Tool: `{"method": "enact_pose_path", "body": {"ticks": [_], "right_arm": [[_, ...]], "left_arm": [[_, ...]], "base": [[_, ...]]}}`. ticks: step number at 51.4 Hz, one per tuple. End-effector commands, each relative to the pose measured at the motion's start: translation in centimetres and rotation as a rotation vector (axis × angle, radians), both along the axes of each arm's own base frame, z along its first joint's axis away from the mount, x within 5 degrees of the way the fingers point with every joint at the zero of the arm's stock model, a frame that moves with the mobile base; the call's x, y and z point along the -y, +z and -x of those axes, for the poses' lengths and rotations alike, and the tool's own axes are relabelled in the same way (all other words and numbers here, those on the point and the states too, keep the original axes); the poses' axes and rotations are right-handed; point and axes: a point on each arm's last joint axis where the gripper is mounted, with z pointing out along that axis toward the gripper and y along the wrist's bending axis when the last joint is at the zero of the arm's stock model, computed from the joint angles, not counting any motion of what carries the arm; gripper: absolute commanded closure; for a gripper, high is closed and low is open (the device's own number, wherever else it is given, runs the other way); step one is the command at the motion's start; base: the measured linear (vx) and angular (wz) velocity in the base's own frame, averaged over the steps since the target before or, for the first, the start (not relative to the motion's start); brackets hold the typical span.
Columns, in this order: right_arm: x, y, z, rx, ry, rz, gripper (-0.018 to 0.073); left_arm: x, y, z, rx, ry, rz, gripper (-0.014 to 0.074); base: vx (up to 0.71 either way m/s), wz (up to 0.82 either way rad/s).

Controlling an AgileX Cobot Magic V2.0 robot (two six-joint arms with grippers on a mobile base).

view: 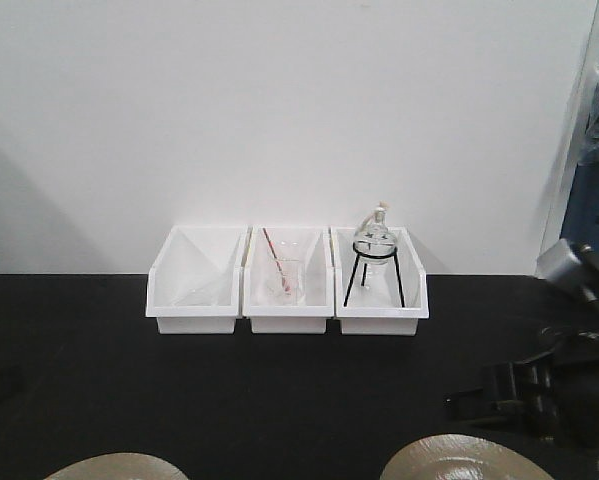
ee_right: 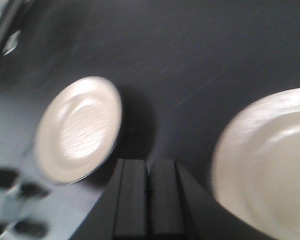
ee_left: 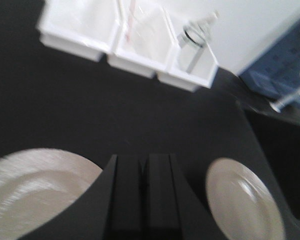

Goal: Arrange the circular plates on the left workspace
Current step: 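Reach the left gripper down toward the beige plate nearest it, then grip the plate rim with the left gripper and lift it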

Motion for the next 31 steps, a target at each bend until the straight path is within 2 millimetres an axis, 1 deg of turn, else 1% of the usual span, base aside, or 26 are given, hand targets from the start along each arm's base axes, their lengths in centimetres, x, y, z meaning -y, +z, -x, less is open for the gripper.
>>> {"method": "enact_pose_path", "body": {"ticks": [1,4,7,11,14,18,24,27,31], "right_arm": [[-0.5,0.9,-0.8,0.031,0.034,-0.07,0.0564],[0.0,0.5,-1.1,0.01,0.029,-0.067,0.0564],[1.2,0.3,-1.4,-0.004,-0.003,-0.077,0.0564],[3.2,0.4,-1.7,-0.014,-0.061,-0.104,0.0564],[4.8,0.5,-1.8,-0.022,-0.103,-0.135,0.0564],[6.6,0.5,-2.0,-0.031,-0.155,-0.194,0.0564],[8.2,0.4,-2.5,-0.036,-0.19,-0.283,0.0564],[8.8,0.1,-3.0,-0.048,-0.211,-0.319,0.0564],[9.1,-0.4,-3.4,-0.054,-0.212,-0.327,0.0564]], "left_arm": [[0.1,0.6,-1.5,0.008,-0.037,0.117,0.0596],[-0.6,-0.1,-2.1,-0.036,-0.057,0.133,0.0596],[-1.6,-1.1,-2.7,-0.088,-0.073,0.14,0.0596],[-3.3,-2.2,-3.0,-0.148,-0.077,0.148,0.0596],[-4.7,-3.2,-3.4,-0.194,-0.059,0.159,0.0596],[-6.0,-4.4,-3.8,-0.242,-0.019,0.197,0.0596],[-7.8,-7.1,-4.0,-0.343,0.036,0.239,0.0596],[-8.2,-8.8,-3.9,-0.407,0.049,0.255,0.0596],[-8.4,-10.5,-4.0,-0.45,0.046,0.241,0.0596]], "base": [[0.0,0.0],[0.0,0.0],[0.0,0.0],[0.0,0.0],[0.0,0.0],[0.0,0.0],[0.0,0.0],[0.0,0.0],[0.0,0.0]]}}
